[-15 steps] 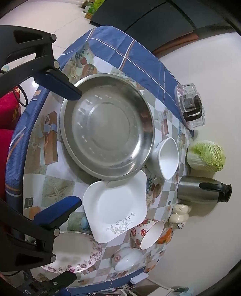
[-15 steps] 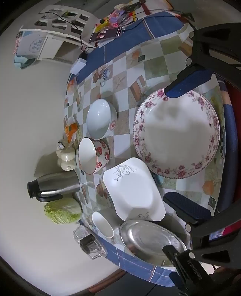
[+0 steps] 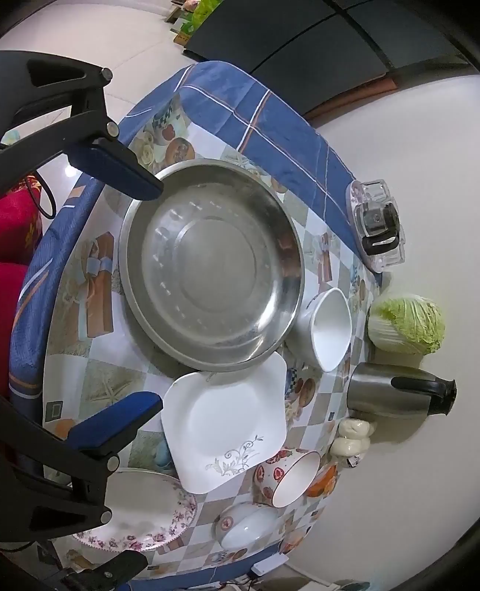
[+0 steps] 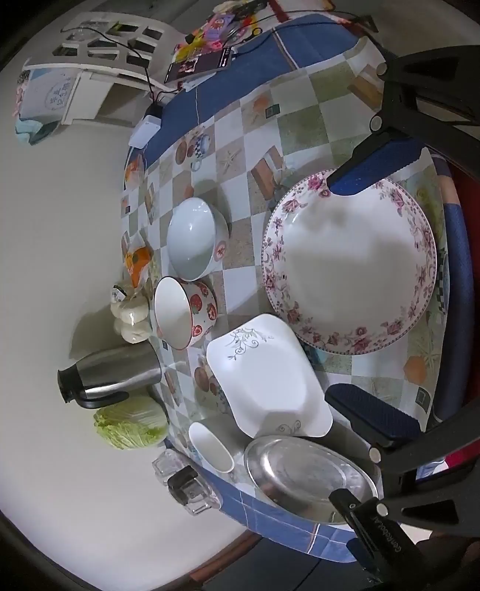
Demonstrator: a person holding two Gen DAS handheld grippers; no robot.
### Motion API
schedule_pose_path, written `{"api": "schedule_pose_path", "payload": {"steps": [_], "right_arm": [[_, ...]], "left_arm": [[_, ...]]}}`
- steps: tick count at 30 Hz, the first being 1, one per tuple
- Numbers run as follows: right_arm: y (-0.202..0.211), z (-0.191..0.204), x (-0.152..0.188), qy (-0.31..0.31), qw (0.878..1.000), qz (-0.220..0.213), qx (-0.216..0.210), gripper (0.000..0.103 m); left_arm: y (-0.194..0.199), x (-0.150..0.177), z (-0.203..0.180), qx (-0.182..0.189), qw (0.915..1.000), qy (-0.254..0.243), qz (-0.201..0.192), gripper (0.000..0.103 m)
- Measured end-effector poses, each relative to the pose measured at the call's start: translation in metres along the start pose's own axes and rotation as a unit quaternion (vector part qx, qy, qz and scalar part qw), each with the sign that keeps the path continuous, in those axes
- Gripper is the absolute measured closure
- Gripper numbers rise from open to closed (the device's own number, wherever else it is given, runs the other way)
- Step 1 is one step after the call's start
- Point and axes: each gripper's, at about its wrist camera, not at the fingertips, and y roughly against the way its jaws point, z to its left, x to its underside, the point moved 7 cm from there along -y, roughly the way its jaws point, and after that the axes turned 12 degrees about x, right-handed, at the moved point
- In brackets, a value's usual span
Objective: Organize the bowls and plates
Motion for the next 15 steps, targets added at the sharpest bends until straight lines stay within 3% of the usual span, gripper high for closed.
{"api": "schedule_pose_path", "payload": {"steps": [15], "right_arm": [[0.0023,-0.0013,-0.0008,0.0,1.0,-0.01,-0.002,0.0]], "left_arm": [[0.009,-0.0029,-0.0051,-0.019,0.9993,-0.024,-0.02,0.0]]}}
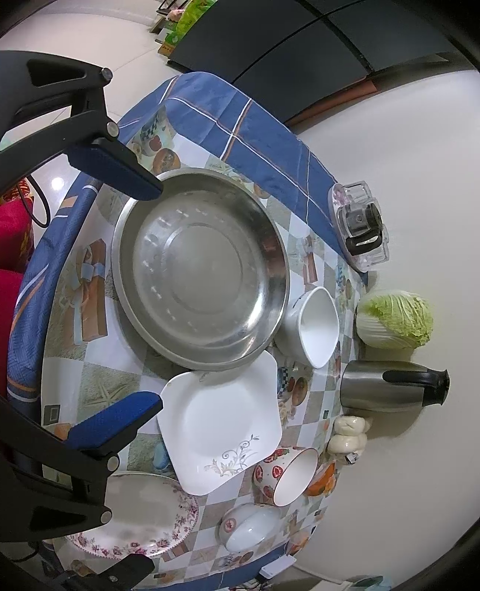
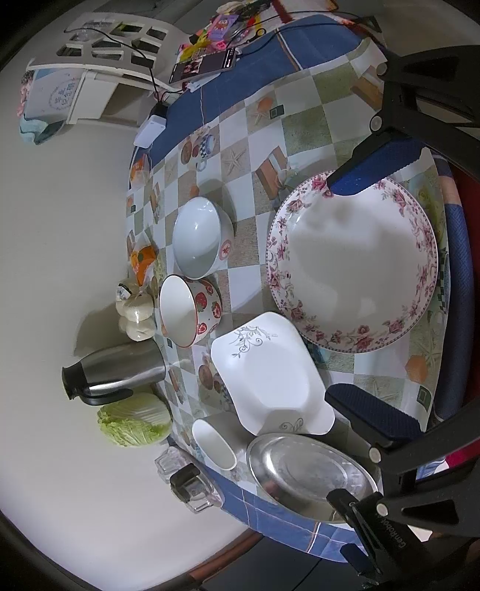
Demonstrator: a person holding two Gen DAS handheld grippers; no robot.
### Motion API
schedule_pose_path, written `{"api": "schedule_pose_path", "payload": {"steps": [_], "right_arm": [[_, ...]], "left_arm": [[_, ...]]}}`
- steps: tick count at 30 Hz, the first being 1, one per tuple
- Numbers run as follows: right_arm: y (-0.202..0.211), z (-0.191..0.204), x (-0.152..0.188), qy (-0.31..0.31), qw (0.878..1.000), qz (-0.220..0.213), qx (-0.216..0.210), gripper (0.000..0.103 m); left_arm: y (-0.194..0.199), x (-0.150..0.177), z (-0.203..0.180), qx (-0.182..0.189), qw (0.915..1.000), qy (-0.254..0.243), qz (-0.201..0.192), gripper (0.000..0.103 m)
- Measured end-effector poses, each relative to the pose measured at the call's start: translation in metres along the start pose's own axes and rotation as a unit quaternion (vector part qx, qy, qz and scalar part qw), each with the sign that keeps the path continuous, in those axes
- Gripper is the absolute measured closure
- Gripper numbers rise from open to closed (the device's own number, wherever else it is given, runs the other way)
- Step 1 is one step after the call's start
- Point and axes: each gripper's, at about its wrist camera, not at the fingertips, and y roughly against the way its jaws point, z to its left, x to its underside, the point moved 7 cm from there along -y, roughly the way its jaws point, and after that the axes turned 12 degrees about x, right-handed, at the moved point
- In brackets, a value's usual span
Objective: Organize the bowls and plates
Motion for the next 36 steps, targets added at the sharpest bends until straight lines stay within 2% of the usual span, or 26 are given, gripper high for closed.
{"api": "schedule_pose_path", "payload": {"steps": [36], "right_arm": [[0.009,0.003,-0.002,0.01,1.0,-0.023,0.006,0.0]], "left_arm": [[0.011,-0.002,0.005,-0.015,0.9996,0.007,-0.025,0.0]]}}
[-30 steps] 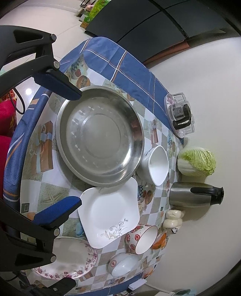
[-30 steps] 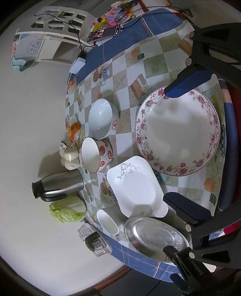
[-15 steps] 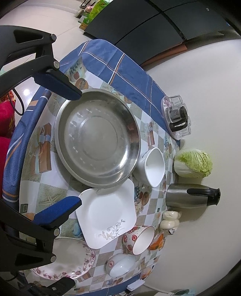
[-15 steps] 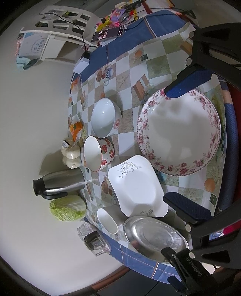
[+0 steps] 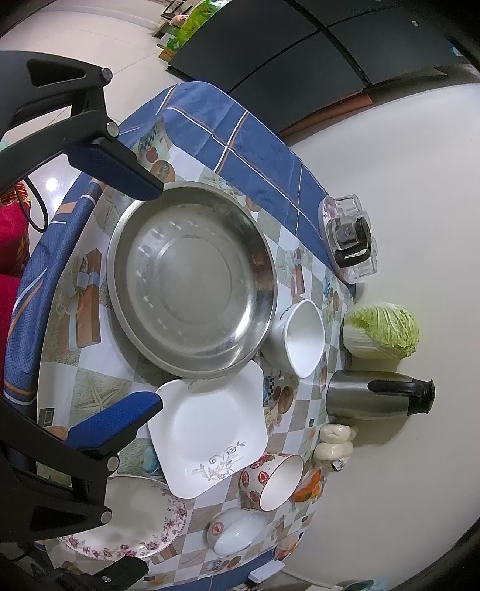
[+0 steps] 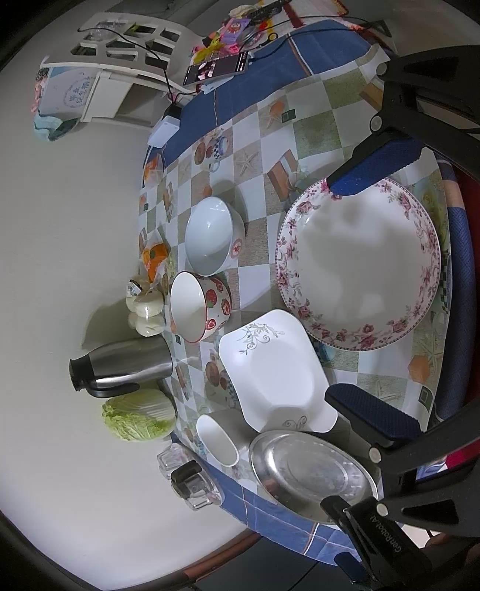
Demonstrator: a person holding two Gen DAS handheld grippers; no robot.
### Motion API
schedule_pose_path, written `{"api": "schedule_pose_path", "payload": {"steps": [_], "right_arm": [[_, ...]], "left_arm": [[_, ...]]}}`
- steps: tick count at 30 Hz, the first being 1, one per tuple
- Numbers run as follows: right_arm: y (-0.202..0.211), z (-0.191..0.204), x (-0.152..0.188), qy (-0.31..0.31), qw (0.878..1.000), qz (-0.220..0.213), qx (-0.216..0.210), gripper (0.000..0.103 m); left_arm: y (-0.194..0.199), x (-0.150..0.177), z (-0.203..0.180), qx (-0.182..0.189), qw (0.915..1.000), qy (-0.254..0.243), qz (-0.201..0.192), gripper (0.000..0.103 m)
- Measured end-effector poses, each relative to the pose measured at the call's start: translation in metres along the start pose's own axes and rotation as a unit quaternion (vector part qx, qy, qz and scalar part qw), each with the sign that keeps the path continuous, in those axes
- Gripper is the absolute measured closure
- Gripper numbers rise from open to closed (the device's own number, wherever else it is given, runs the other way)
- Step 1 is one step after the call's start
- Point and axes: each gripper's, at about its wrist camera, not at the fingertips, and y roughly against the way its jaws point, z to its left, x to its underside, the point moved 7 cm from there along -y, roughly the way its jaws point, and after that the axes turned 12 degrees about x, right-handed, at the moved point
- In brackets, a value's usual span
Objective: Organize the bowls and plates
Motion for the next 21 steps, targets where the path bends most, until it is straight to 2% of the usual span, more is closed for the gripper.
{"api": "schedule_pose_path", "payload": {"steps": [21], "right_arm": [[0.0017,0.0019,-0.0011,0.005,1.0,-0.003,0.004,0.0]], "left_arm": [[0.0023,-0.0004,0.0007,0.006,1.0,0.001,-0.006,0.0]]}}
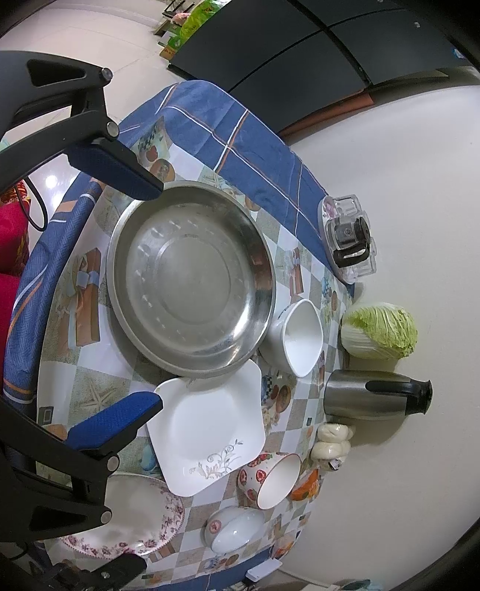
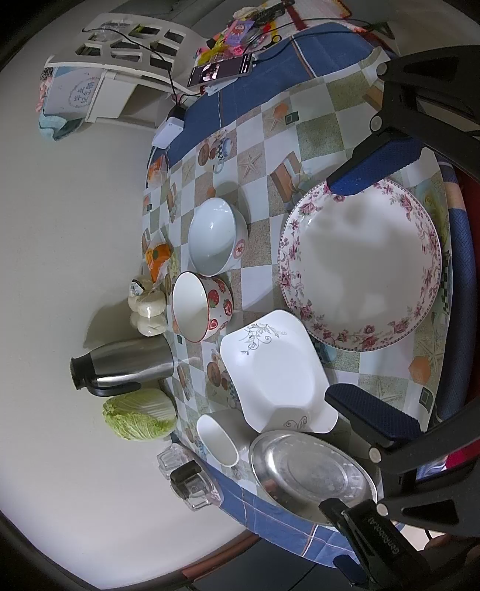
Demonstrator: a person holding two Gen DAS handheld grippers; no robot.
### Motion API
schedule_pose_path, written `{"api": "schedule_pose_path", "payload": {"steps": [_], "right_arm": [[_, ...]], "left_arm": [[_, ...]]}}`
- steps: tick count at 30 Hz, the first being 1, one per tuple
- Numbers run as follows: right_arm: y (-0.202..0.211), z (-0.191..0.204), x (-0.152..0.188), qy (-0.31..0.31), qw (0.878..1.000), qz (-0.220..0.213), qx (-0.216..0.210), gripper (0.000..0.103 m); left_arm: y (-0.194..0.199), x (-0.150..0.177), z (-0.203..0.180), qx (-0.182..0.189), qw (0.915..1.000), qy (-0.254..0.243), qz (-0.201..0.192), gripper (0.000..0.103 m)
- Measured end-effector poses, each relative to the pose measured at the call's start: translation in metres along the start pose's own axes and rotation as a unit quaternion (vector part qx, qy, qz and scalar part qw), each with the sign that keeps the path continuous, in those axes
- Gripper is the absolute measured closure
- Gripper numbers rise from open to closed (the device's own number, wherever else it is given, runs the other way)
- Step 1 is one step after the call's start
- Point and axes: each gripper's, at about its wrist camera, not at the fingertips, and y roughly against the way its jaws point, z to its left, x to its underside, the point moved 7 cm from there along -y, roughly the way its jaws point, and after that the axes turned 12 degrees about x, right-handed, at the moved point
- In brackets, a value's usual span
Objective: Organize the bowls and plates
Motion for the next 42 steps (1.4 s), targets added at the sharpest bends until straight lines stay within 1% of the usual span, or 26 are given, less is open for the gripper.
{"api": "schedule_pose_path", "payload": {"steps": [3,7,10,13,16,17,22,25,29,32,39,42], "right_arm": [[-0.006,-0.002,0.001,-0.003,1.0,0.015,-0.003,0.0],[-0.014,-0.004,0.004,-0.01,0.999,0.035,-0.007,0.0],[-0.018,-0.004,0.006,-0.011,0.999,0.047,-0.01,0.0],[-0.027,-0.001,0.01,-0.006,0.998,0.068,-0.007,0.0],[-0.036,0.004,0.011,0.0,0.996,0.084,-0.012,0.0],[-0.037,0.005,0.01,-0.001,0.996,0.084,-0.016,0.0],[-0.045,0.019,-0.003,0.006,0.998,0.067,-0.021,0.0],[-0.051,0.033,-0.008,0.011,0.997,0.065,-0.035,0.0],[-0.057,0.058,-0.016,0.025,0.996,0.055,-0.06,0.0],[-0.059,0.081,-0.021,0.04,0.995,0.045,-0.079,0.0],[-0.058,0.135,-0.035,0.071,0.988,0.024,-0.132,0.0],[-0.059,0.156,-0.038,0.074,0.985,0.024,-0.154,0.0]], "left_arm": [[0.001,-0.001,-0.002,0.001,1.0,-0.003,-0.002,0.0],[-0.003,0.0,-0.004,0.0,0.9999,-0.007,0.009,0.0],[-0.01,0.001,-0.005,0.002,0.9996,-0.008,0.027,0.0],[-0.018,0.003,-0.006,0.0,0.999,-0.01,0.045,0.0],[-0.028,0.004,-0.011,0.013,0.9977,-0.014,0.065,0.0],[-0.03,0.003,-0.011,0.017,0.9975,-0.013,0.067,0.0],[-0.035,-0.013,-0.005,0.033,0.9985,-0.013,0.042,0.0],[-0.043,-0.019,0.009,0.034,0.9985,-0.005,0.043,0.0],[-0.053,-0.028,0.034,0.047,0.9976,0.024,0.044,0.0],[-0.058,-0.036,0.056,0.055,0.9969,0.041,0.038,0.0],[-0.059,-0.055,0.11,0.043,0.9965,0.072,0.005,0.0],[-0.064,-0.06,0.131,0.037,0.9955,0.087,-0.006,0.0]]}}
